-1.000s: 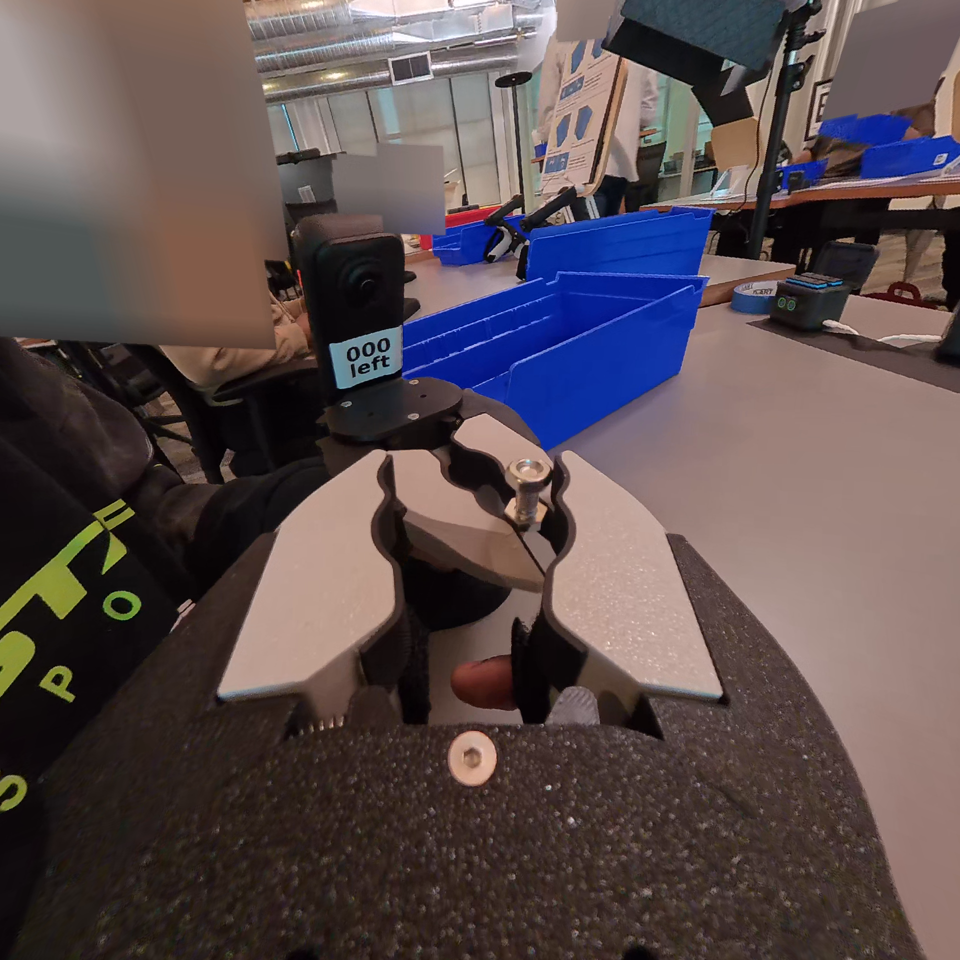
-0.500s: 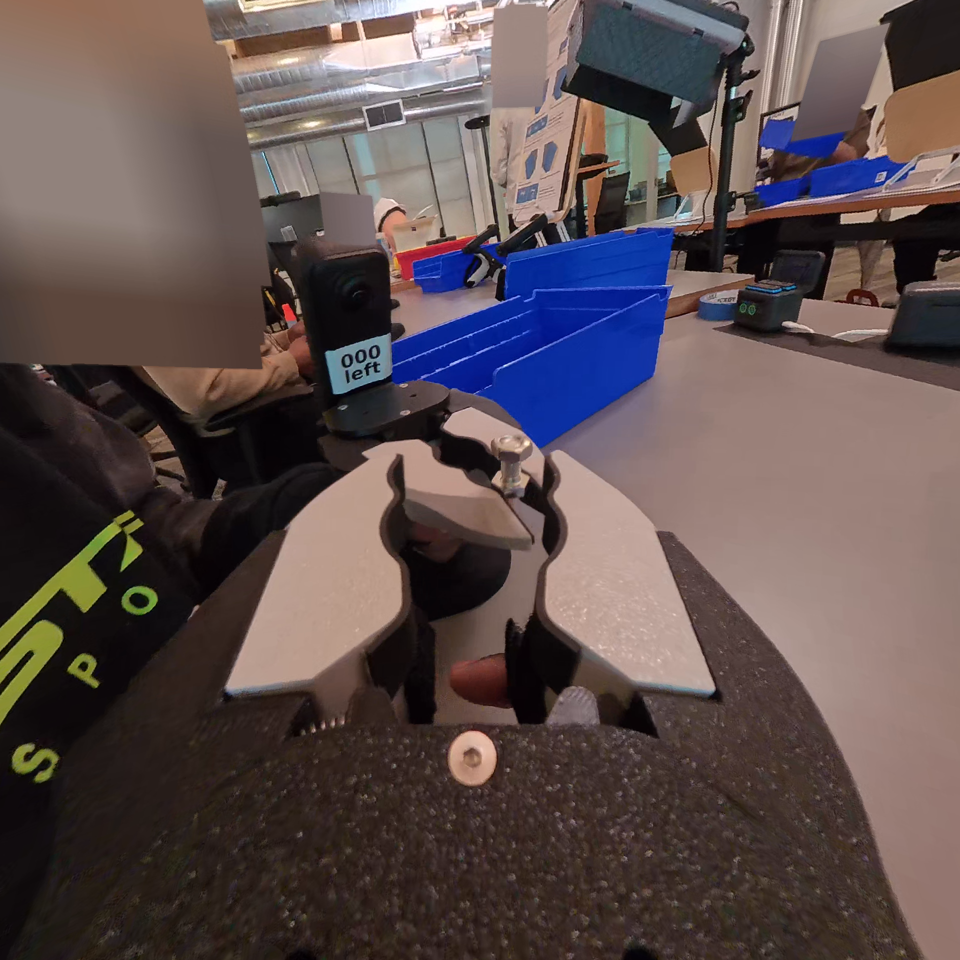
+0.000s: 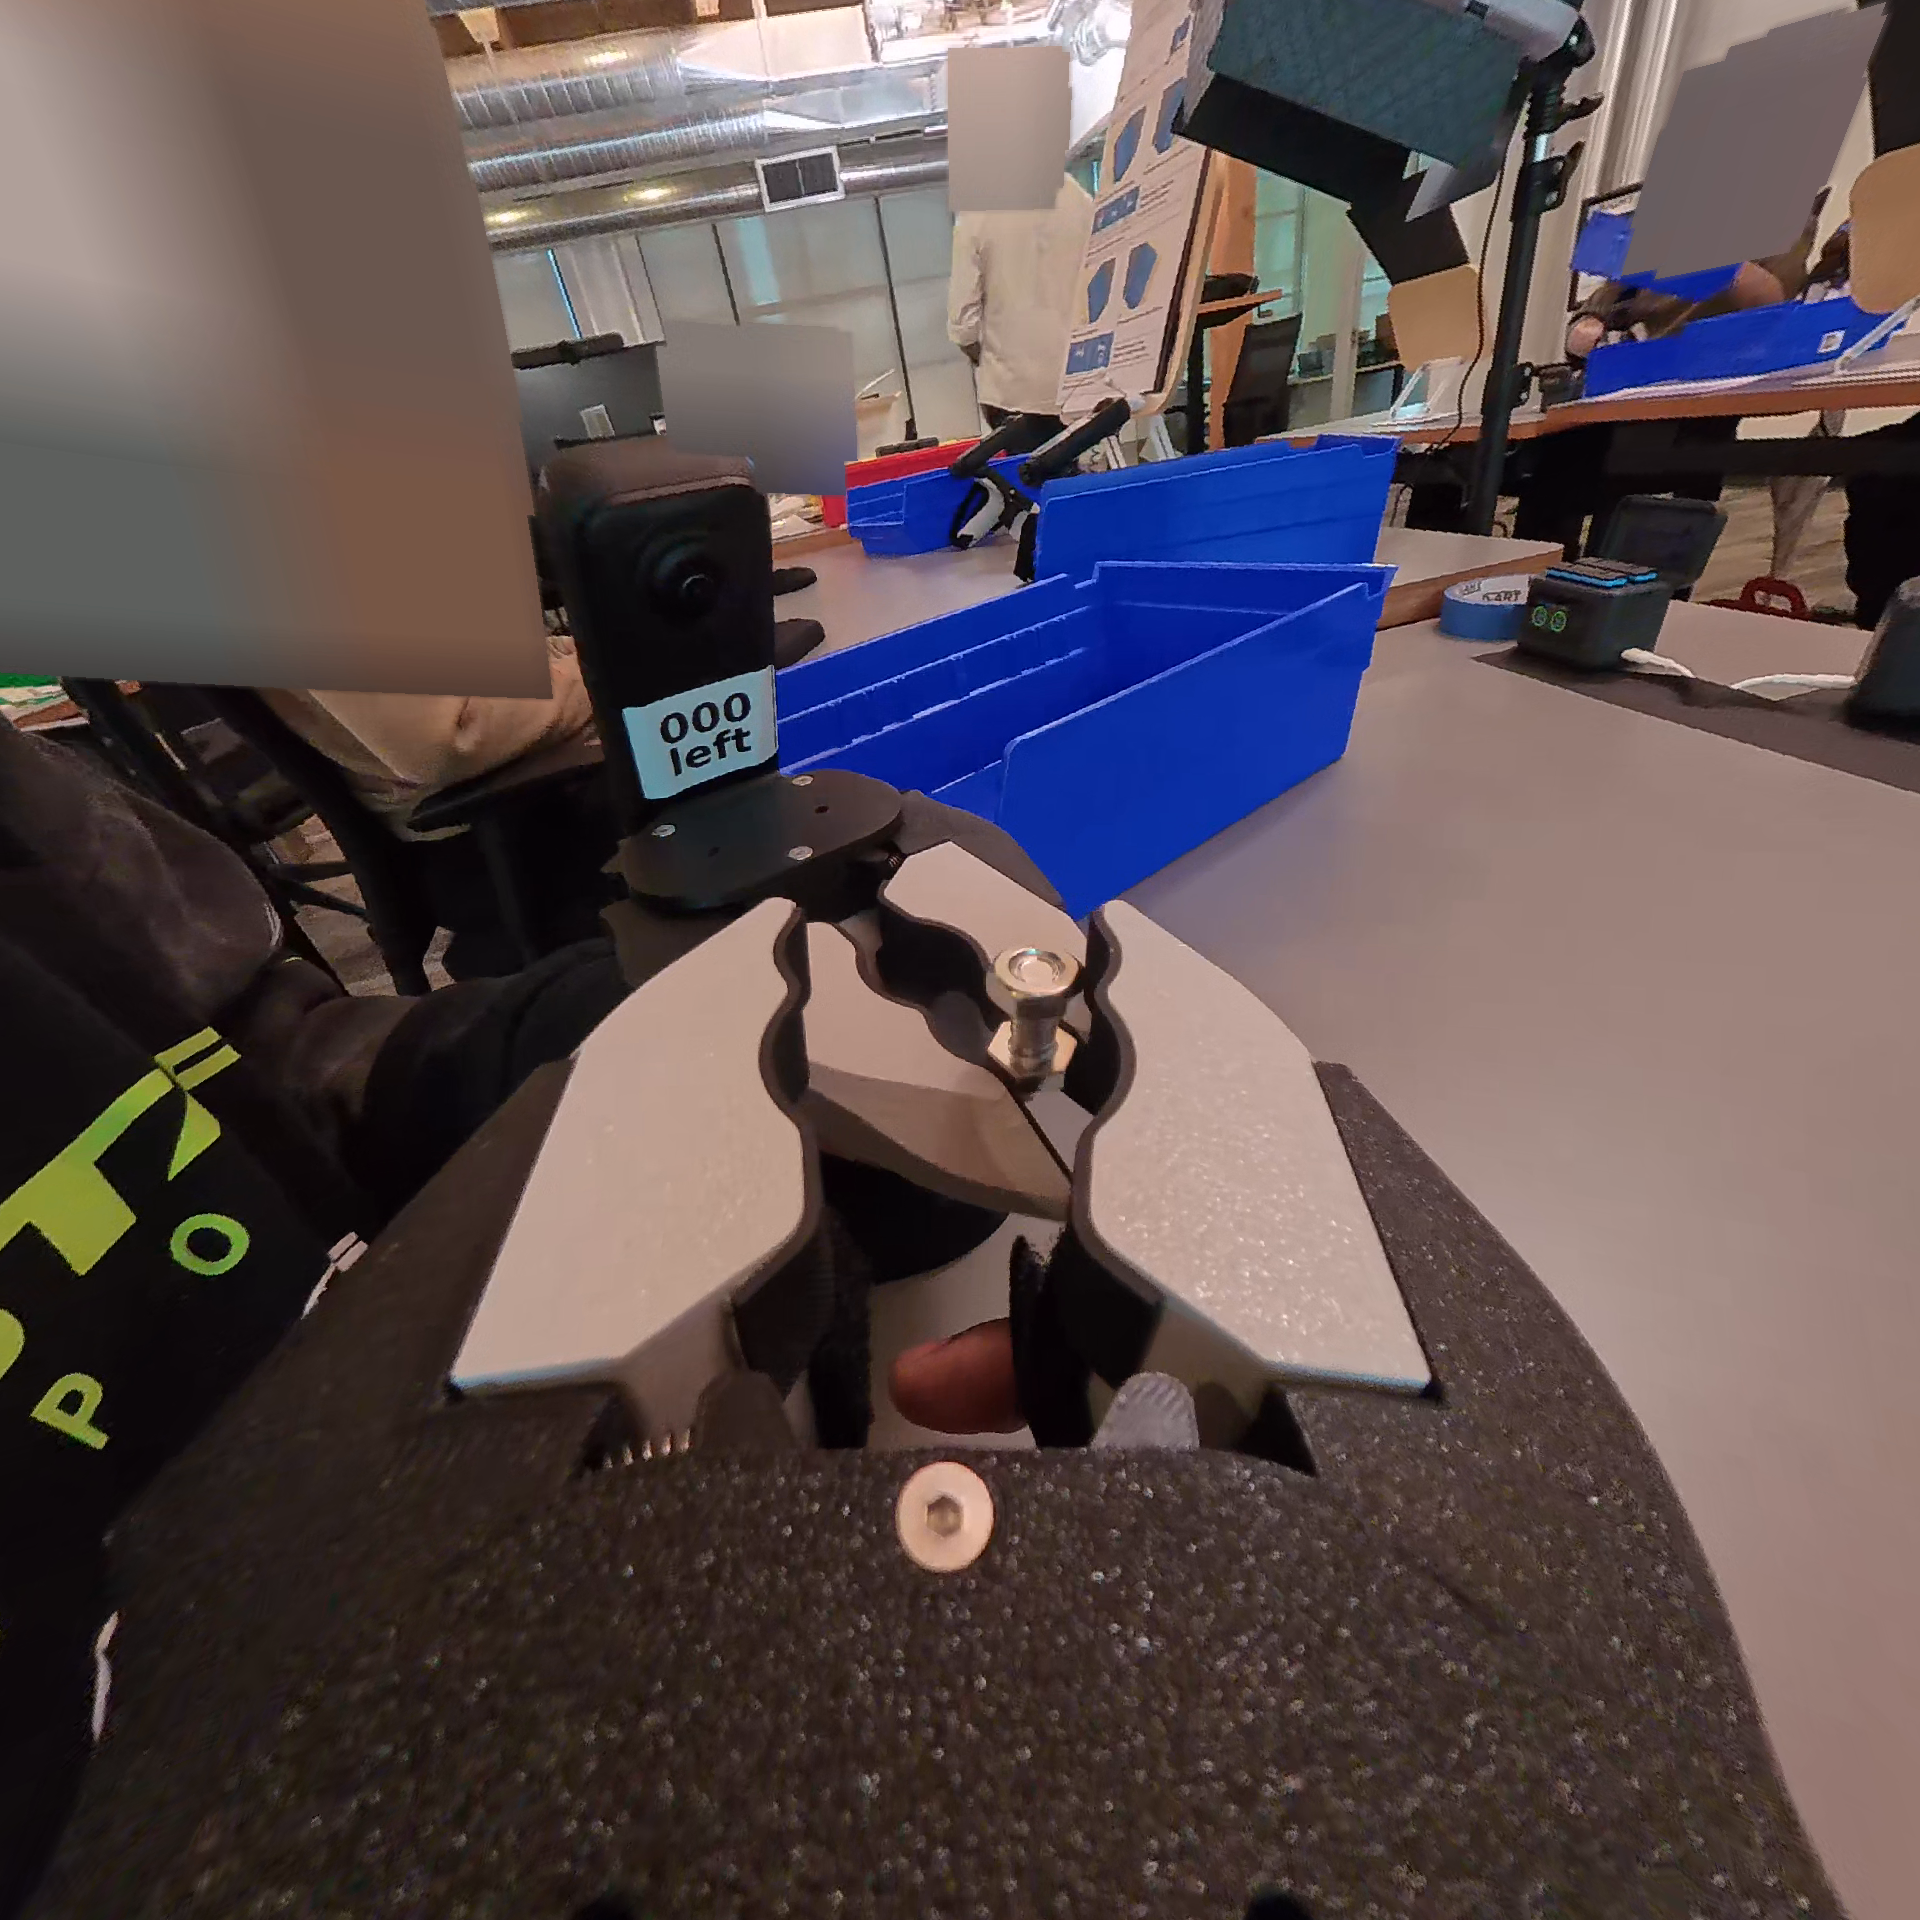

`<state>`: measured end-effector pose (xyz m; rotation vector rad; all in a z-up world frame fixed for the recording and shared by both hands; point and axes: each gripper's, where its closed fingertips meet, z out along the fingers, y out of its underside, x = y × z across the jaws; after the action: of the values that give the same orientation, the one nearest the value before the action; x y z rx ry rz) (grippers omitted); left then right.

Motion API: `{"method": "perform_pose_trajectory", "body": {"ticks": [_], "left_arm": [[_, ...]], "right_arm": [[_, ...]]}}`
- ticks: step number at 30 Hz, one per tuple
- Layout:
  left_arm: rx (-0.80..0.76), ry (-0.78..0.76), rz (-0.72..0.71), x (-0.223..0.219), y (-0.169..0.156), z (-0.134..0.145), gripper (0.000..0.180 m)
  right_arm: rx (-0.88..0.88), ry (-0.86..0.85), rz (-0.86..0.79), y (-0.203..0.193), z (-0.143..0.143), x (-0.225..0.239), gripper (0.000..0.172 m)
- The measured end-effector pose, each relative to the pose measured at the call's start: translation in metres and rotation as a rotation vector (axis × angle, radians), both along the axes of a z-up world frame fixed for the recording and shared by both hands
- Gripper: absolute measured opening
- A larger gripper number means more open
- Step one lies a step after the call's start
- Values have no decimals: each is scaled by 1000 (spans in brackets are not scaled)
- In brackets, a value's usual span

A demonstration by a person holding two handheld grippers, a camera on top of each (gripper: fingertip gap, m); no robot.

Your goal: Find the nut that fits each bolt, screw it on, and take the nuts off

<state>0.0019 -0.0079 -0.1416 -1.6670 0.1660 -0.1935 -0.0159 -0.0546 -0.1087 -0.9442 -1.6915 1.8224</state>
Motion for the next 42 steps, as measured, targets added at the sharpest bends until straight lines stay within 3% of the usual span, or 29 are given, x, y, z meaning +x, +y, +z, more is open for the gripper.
{"method": "perform_pose_trajectory", "body": {"ticks": [6,9,11,13,21,31,42], "left_arm": [[4,-8,7,-2,0,1,15],[5,-14,10,-3,0,1,15],[6,-11,9,-2,0,1,15],[5,-9,8,-2,0,1,15],[4,1,5,-1,0,1,15],[-1,6,7,-1,0,0,15],[7,-10,15,-3,0,1,15]], "right_arm": [[-15,-2,-41,12,0,15,46],[-27,5,1,13,2,31,20],[-30,10,8,14,3,36,16],[-20,19,-30,21,3,33,17],[-30,8,-47,16,1,5,50],[15,-3,-3,0,-4,-2,49],[1,-2,-47,15,-3,19,38]]}}
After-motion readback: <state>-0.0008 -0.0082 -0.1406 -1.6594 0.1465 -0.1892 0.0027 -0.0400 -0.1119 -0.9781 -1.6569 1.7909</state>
